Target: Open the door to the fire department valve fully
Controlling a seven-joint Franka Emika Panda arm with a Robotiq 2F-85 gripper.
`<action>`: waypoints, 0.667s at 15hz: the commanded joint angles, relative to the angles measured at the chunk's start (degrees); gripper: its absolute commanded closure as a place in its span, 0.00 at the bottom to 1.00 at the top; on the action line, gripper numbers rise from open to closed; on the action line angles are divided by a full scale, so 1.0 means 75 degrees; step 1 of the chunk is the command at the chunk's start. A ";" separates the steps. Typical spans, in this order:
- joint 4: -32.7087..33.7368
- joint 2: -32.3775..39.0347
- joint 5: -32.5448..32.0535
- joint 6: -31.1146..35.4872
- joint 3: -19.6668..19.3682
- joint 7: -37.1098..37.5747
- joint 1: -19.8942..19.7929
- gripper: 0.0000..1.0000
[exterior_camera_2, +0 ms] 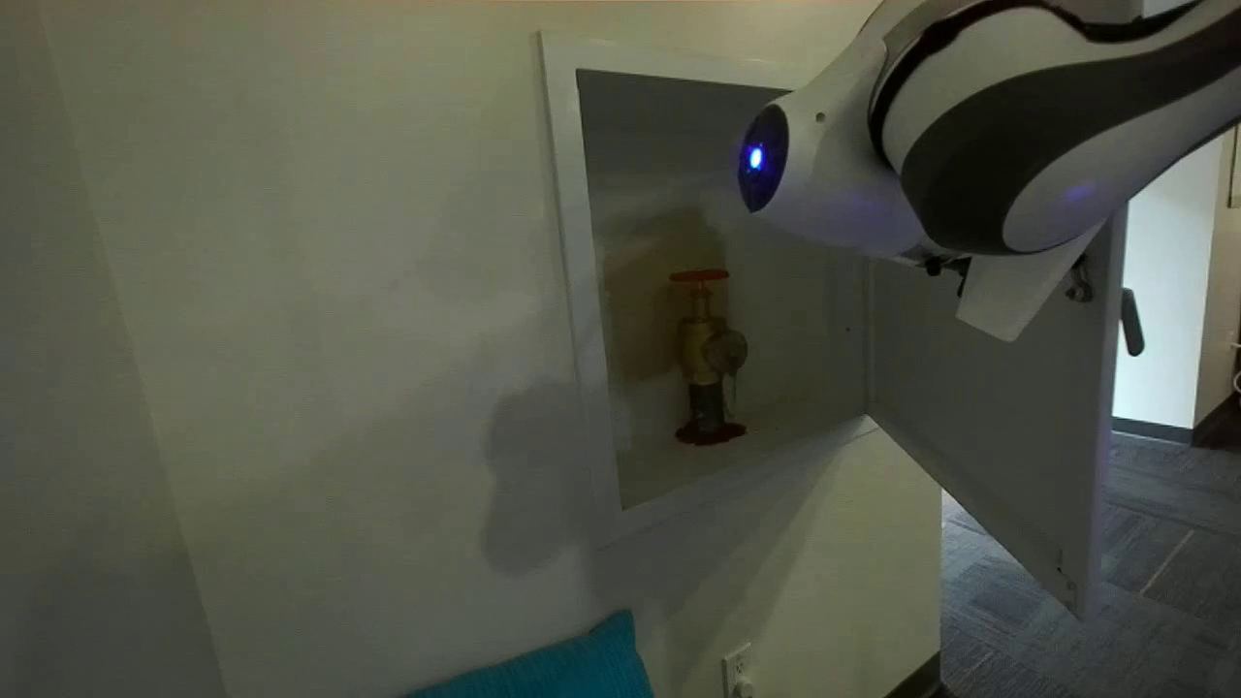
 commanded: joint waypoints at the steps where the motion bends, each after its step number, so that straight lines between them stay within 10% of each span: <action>1: -0.1130 -0.0781 0.0105 0.0581 -0.0232 0.0687 -0.0383 1.00; 10: -0.3859 -0.2232 -0.1323 0.4443 -0.1380 0.2015 -0.1794 1.00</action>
